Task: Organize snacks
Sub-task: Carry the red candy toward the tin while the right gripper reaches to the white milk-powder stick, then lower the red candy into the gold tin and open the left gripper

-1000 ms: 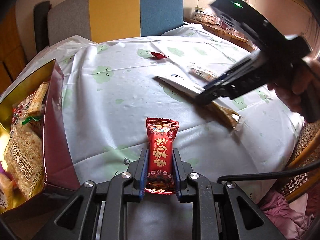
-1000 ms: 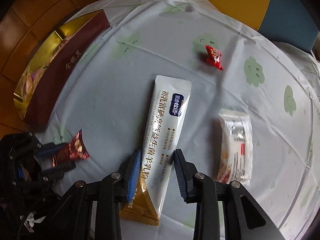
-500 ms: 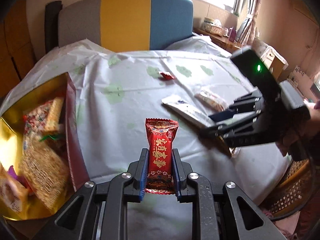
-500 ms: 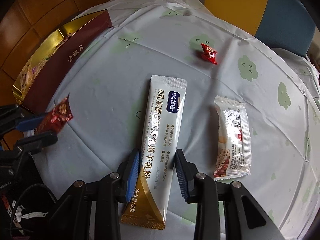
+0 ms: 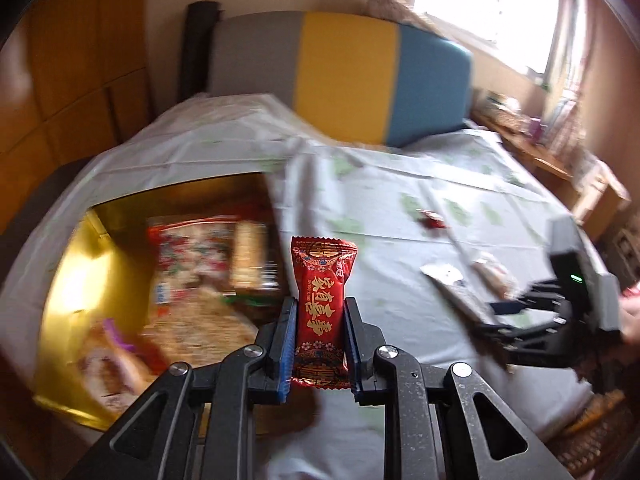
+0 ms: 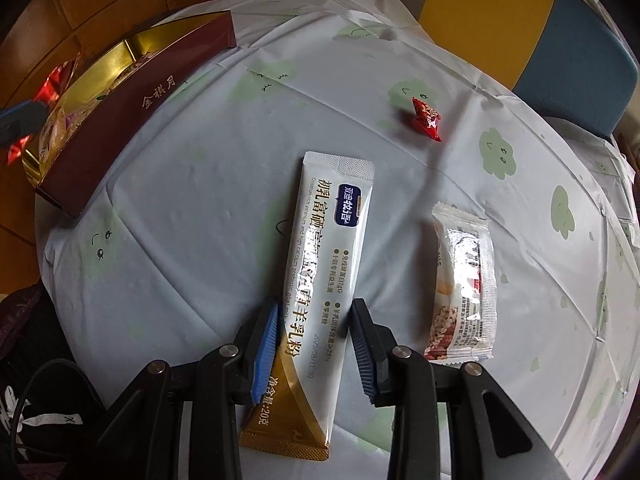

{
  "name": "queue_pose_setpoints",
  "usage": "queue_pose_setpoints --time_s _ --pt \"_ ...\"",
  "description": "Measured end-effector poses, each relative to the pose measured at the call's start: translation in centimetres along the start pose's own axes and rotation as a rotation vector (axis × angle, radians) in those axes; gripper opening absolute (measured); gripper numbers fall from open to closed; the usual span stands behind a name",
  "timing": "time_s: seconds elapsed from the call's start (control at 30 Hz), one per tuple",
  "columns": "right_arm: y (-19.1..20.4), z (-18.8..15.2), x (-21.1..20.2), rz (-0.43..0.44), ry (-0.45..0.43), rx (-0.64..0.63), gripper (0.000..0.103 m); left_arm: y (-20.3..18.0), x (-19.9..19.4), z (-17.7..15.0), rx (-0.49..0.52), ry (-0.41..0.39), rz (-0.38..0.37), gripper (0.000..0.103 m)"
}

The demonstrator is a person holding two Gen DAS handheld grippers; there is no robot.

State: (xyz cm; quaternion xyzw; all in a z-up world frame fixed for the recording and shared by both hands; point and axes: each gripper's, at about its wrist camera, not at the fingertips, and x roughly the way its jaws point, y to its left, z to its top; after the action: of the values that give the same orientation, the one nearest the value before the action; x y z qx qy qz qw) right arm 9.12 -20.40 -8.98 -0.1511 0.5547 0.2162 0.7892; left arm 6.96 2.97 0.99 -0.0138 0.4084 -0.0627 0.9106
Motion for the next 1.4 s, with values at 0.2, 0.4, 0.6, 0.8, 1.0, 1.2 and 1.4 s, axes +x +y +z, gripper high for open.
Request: queue_pose_setpoints --time_s 0.2,0.4,0.6,0.8,1.0,1.2,1.4 --pt "0.2 -0.4 0.1 -0.006 -0.008 -0.008 0.035 5.9 0.0 0.8 -0.116 0.010 0.208 0.022" --pt "0.4 -0.6 -0.2 -0.010 -0.011 -0.010 0.035 10.1 0.3 0.5 -0.215 0.033 0.297 0.022" --pt "0.2 -0.7 -0.3 -0.006 -0.013 -0.005 0.035 11.0 0.5 0.1 -0.239 0.039 0.325 0.022" --pt "0.0 -0.6 -0.3 -0.006 -0.015 -0.006 0.035 11.1 0.9 0.3 -0.238 0.039 0.332 0.022" --pt "0.1 -0.6 -0.3 -0.008 -0.016 -0.007 0.035 11.6 2.1 0.6 -0.243 0.062 0.351 0.022" --pt "0.1 -0.6 -0.3 -0.008 -0.016 -0.007 0.035 13.3 4.2 1.9 -0.261 0.090 0.402 0.023" --pt "0.2 -0.6 -0.2 -0.010 -0.016 -0.007 0.035 15.1 6.6 2.8 -0.283 0.136 0.465 0.028"
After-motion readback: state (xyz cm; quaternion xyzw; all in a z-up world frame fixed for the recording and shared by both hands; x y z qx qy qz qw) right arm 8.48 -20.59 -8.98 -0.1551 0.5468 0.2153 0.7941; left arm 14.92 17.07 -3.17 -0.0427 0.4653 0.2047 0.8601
